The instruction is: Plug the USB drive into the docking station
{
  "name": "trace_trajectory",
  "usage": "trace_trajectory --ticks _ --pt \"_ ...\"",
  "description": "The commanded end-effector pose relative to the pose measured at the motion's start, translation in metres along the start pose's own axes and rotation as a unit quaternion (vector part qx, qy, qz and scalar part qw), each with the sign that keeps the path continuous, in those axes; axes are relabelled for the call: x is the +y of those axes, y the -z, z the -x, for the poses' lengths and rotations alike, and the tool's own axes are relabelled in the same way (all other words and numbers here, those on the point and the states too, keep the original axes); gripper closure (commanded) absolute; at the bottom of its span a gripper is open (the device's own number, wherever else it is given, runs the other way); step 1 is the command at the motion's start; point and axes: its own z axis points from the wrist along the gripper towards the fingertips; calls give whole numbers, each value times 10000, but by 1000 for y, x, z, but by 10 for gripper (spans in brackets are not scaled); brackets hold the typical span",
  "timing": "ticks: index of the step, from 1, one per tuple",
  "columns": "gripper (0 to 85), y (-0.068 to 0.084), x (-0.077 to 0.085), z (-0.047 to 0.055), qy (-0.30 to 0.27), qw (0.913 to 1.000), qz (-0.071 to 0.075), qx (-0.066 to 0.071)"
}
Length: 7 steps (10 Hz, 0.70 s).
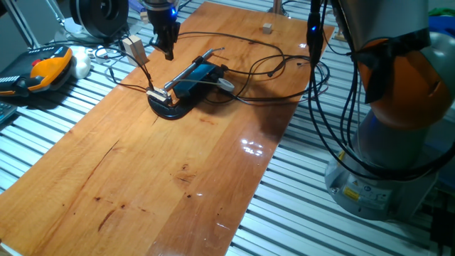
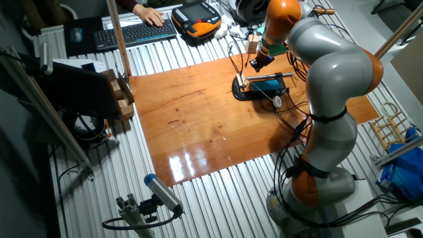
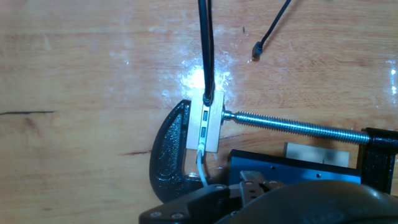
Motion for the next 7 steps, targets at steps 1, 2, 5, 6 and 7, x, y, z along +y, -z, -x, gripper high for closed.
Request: trace_trajectory --ticks 1,2,5,6,7 --pt "850 0 1 0 0 10000 1 -6" --pt "850 -1 0 1 15 10000 8 -6" --pt "850 0 1 0 22 10000 24 9" --pt "850 0 1 0 22 10000 32 9" --pt "850 -1 1 0 30 10000 32 9"
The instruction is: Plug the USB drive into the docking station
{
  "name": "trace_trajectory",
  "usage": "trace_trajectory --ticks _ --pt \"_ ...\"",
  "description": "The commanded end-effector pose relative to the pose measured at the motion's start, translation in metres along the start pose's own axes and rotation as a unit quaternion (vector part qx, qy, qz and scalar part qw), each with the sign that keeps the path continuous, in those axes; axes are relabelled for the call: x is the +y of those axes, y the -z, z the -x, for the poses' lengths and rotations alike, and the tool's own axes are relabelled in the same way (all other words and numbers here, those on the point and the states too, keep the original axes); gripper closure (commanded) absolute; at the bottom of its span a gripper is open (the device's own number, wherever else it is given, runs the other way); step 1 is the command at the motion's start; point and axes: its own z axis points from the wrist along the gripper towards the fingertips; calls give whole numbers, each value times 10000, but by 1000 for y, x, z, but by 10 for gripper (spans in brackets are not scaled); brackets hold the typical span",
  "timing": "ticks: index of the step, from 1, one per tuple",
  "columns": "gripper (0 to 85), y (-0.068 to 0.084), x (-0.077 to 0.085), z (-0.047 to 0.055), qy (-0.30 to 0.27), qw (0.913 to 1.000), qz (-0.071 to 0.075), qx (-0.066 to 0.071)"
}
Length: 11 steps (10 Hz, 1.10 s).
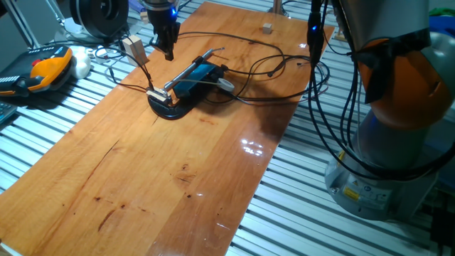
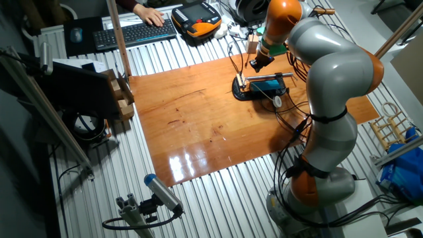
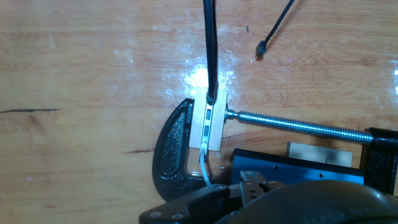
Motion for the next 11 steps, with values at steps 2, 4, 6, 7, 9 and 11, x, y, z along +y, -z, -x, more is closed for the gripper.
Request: trace_trajectory --ticks 2,4,6,7,9,11 --pt "850 0 0 0 1 10000 -8 -7" --pt "850 0 0 0 9 10000 -16 -15" --pt "850 -1 -1 1 17 10000 -32 -30" --pt "850 -1 -1 1 17 10000 -24 -30" --pt "850 -2 -1 1 25 10000 -25 -53" --pt "850 -2 0 2 26 10000 -41 -68"
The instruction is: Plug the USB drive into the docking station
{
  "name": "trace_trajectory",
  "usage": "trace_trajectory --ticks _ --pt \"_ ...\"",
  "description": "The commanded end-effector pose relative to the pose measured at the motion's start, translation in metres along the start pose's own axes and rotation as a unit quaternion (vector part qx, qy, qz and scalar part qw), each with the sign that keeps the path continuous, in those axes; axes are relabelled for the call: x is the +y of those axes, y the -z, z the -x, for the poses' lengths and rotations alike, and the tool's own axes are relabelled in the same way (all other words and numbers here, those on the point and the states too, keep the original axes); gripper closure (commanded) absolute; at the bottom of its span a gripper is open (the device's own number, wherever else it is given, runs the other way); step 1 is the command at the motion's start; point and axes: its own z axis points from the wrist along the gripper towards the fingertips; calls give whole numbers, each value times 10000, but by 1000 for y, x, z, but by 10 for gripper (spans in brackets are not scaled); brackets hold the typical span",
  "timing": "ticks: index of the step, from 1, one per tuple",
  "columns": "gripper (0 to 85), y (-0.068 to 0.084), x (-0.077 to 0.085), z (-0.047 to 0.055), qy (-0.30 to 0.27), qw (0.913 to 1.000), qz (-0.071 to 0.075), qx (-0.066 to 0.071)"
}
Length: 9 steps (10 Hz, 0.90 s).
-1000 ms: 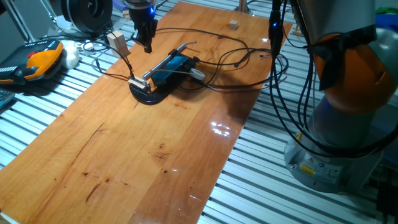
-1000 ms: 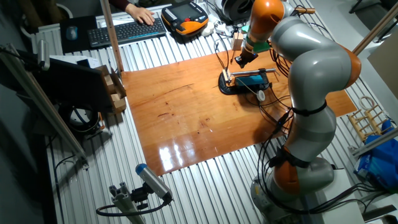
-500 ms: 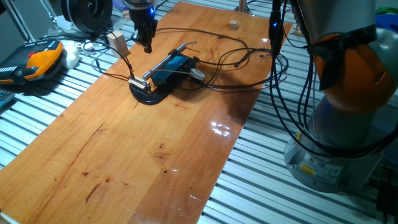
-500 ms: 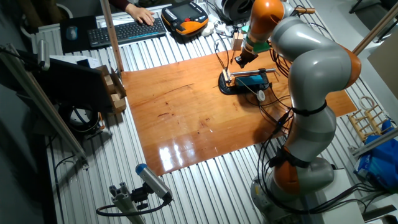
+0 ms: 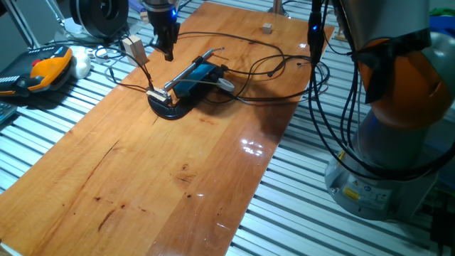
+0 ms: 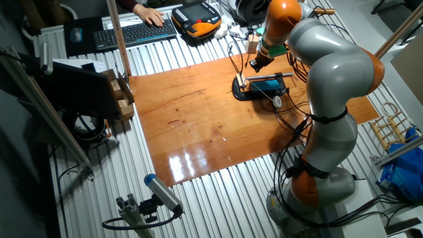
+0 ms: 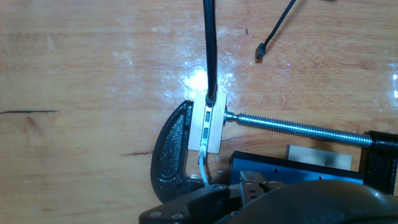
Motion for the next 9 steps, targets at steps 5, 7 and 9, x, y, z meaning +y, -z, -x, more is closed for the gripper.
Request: trace_trajectory --ticks 5,7,9 --pt "850 -1 -1 0 2 10000 -31 -21" --pt "850 -1 -2 1 1 10000 -16 -21" --pt "850 -1 -2 1 0 10000 -8 -22"
